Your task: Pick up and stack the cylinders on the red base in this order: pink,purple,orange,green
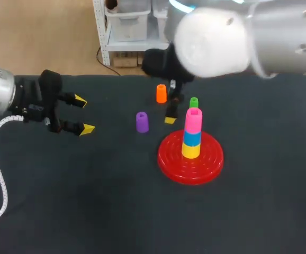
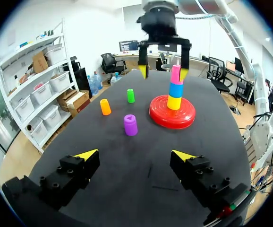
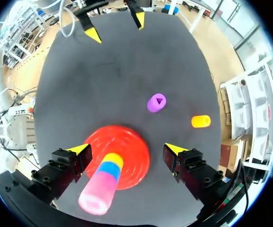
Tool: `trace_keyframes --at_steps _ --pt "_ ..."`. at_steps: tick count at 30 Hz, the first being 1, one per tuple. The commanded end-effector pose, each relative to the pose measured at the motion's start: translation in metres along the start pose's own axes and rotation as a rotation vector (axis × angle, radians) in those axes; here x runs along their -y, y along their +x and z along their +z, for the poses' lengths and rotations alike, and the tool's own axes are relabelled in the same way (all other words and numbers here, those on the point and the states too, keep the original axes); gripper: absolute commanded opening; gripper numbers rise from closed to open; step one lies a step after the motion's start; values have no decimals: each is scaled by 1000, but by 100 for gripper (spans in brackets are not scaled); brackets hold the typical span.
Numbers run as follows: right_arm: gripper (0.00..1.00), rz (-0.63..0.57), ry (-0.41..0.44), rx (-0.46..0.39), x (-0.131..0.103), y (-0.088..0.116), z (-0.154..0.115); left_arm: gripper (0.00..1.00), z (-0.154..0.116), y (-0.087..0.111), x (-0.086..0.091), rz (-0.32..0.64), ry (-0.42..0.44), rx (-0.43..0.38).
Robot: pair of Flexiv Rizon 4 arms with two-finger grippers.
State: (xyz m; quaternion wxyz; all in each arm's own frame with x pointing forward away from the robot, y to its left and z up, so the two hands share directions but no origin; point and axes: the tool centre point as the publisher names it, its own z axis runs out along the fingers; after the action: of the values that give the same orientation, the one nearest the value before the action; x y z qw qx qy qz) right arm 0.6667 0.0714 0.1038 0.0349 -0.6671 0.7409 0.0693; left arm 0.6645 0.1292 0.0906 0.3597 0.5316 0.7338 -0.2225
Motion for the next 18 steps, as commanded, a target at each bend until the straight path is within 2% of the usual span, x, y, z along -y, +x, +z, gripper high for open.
trace_keyframes --at_steps 1,9,18 --pt "100 -3 -27 -48 16 -18 35 100 1 -1 -2 -1 4 -6" --pt "100 -26 -97 -73 30 -45 61 100 1 -1 -2 -1 4 -6" --pt "100 -50 -102 -127 43 -55 76 100 1 -1 -2 -1 4 -6"
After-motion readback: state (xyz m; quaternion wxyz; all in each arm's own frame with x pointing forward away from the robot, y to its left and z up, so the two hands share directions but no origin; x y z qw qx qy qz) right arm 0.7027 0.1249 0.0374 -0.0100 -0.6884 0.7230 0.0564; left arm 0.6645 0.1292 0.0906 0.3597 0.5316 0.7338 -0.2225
